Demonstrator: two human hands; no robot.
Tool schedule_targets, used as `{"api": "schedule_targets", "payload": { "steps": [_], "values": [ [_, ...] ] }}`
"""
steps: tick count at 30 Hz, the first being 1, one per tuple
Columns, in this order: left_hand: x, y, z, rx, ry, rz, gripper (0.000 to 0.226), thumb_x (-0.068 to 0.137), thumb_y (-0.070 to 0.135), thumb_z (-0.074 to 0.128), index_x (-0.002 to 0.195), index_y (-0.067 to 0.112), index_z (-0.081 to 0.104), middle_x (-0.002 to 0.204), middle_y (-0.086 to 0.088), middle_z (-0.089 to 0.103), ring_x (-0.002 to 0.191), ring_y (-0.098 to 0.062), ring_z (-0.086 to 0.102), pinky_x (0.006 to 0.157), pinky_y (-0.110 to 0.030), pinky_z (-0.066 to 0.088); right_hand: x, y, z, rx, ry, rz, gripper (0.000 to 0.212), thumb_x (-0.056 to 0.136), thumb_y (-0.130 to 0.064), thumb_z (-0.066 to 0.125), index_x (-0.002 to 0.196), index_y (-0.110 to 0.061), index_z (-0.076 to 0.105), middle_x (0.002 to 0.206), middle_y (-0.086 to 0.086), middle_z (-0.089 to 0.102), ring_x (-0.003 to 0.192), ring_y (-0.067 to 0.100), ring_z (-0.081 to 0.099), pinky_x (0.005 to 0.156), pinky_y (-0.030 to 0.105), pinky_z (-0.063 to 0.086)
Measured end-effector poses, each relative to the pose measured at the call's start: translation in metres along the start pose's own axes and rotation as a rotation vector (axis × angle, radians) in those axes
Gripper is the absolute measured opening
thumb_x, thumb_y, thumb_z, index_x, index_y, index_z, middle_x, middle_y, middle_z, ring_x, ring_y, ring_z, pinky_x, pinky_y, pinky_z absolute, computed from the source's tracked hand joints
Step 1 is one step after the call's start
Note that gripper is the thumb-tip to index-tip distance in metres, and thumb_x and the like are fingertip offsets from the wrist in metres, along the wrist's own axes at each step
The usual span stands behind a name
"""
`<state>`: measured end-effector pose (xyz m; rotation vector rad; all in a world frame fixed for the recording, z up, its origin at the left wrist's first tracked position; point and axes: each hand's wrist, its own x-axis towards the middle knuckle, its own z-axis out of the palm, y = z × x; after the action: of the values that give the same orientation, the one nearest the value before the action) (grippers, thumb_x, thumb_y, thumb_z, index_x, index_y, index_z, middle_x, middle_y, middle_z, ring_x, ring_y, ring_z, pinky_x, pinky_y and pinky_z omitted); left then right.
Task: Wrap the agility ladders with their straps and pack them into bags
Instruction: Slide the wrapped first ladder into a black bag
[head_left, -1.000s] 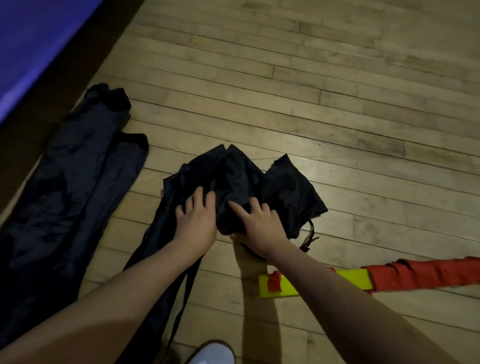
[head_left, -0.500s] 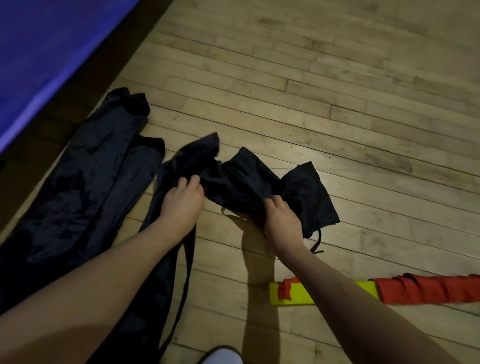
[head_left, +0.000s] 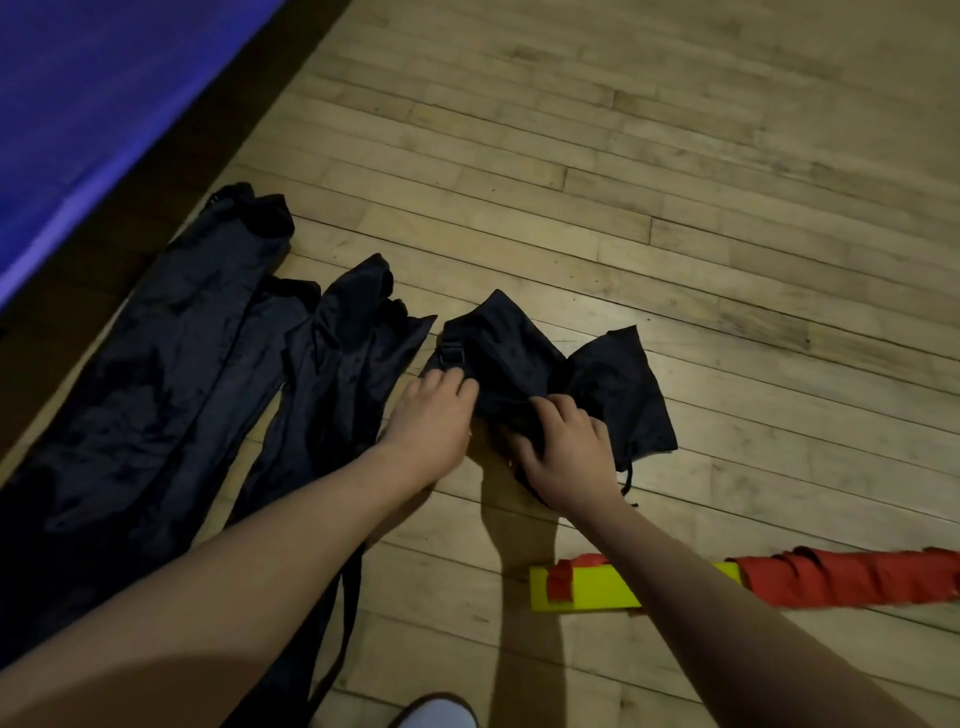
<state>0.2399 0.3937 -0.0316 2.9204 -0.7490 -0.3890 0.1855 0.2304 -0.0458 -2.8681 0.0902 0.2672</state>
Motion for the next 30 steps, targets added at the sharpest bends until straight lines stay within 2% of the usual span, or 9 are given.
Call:
{"api": "schedule_targets", "payload": {
  "steps": [4, 9, 12, 14, 16, 20, 26, 28, 30],
  "values": [
    [0.0, 0.029, 0.004, -0.087, -0.05, 0.107, 0.063, 0.093, 0.028, 0.057, 0.146, 0.015, 0.026, 0.148, -0.003, 0.03, 0.134, -0.024, 0.03, 0.109, -0.037, 0.026, -0.015, 0.021, -0.004, 0.026, -0.172, -0.083, 0.076, 0.084, -0.053, 0.053, 0.148, -0.022, 0.027, 0.151, -0.004, 0.029, 0.138, 0.02, 0.025, 0.112, 0.037, 0.013],
    [0.005, 0.055, 0.017, 0.013, -0.149, 0.163, 0.07, 0.088, 0.04, 0.062, 0.145, 0.018, 0.029, 0.147, -0.002, 0.031, 0.128, -0.028, 0.031, 0.103, -0.038, 0.029, -0.038, 0.051, -0.004, 0.134, -0.055, -0.01, 0.065, 0.081, -0.007, 0.054, 0.144, -0.015, 0.037, 0.148, 0.003, 0.035, 0.129, 0.028, 0.035, 0.107, 0.037, 0.025],
    [0.008, 0.066, 0.024, 0.148, -0.176, 0.192, 0.053, 0.091, 0.032, 0.057, 0.139, 0.02, 0.039, 0.138, -0.002, 0.039, 0.124, -0.029, 0.032, 0.099, -0.037, 0.029, -0.038, 0.064, -0.003, 0.047, 0.056, 0.033, 0.075, 0.078, -0.003, 0.063, 0.147, -0.015, 0.036, 0.149, 0.01, 0.035, 0.119, 0.037, 0.043, 0.102, 0.046, 0.039],
    [0.011, 0.072, 0.025, 0.193, -0.17, 0.185, 0.039, 0.095, 0.018, 0.049, 0.134, 0.02, 0.046, 0.131, -0.002, 0.046, 0.121, -0.028, 0.035, 0.097, -0.035, 0.03, -0.039, 0.072, -0.004, -0.121, -0.058, 0.056, 0.077, 0.084, -0.013, 0.062, 0.151, -0.024, 0.025, 0.158, 0.006, 0.018, 0.13, 0.037, 0.032, 0.11, 0.045, 0.029],
    [0.014, 0.078, 0.024, 0.212, -0.183, 0.163, 0.032, 0.096, 0.011, 0.044, 0.126, 0.017, 0.052, 0.122, -0.004, 0.052, 0.116, -0.027, 0.045, 0.093, -0.035, 0.035, -0.04, 0.083, 0.0, -0.203, -0.107, 0.098, 0.062, 0.087, -0.016, 0.059, 0.144, -0.025, 0.036, 0.159, 0.005, 0.015, 0.136, 0.037, 0.025, 0.111, 0.045, 0.022],
    [0.022, 0.085, 0.017, 0.065, -0.177, 0.059, 0.025, 0.096, 0.005, 0.043, 0.12, 0.01, 0.049, 0.115, -0.007, 0.053, 0.102, -0.028, 0.058, 0.079, -0.036, 0.046, -0.038, 0.096, 0.008, -0.26, 0.126, 0.1, 0.026, 0.064, -0.011, 0.08, 0.087, -0.017, 0.071, 0.11, 0.008, 0.065, 0.096, 0.036, 0.059, 0.087, 0.042, 0.033],
    [0.065, 0.101, 0.0, 0.05, -0.009, 0.15, 0.022, 0.093, 0.001, 0.049, 0.115, 0.006, 0.048, 0.115, -0.01, 0.047, 0.098, -0.025, 0.052, 0.07, -0.033, 0.042, -0.034, 0.116, 0.0, -0.199, 0.342, 0.102, 0.023, 0.066, -0.011, 0.081, 0.078, -0.015, 0.062, 0.074, 0.003, 0.058, 0.068, 0.029, 0.056, 0.069, 0.037, 0.031],
    [0.081, 0.108, -0.004, 0.095, 0.013, 0.191, 0.028, 0.094, 0.002, 0.047, 0.121, 0.004, 0.048, 0.127, -0.014, 0.045, 0.112, -0.028, 0.048, 0.085, -0.035, 0.043, -0.031, 0.121, -0.004, -0.143, 0.378, 0.115, 0.022, 0.07, -0.015, 0.082, 0.077, -0.014, 0.061, 0.071, 0.004, 0.058, 0.064, 0.029, 0.057, 0.061, 0.034, 0.04],
    [0.096, 0.112, -0.008, 0.149, 0.0, 0.201, 0.046, 0.095, 0.007, 0.047, 0.14, 0.002, 0.036, 0.149, -0.017, 0.029, 0.137, -0.031, 0.03, 0.114, -0.037, 0.025, -0.027, 0.127, -0.012, -0.051, 0.41, 0.098, 0.018, 0.077, -0.017, 0.078, 0.08, -0.01, 0.062, 0.072, 0.006, 0.059, 0.065, 0.031, 0.058, 0.058, 0.034, 0.044]
  ]
}}
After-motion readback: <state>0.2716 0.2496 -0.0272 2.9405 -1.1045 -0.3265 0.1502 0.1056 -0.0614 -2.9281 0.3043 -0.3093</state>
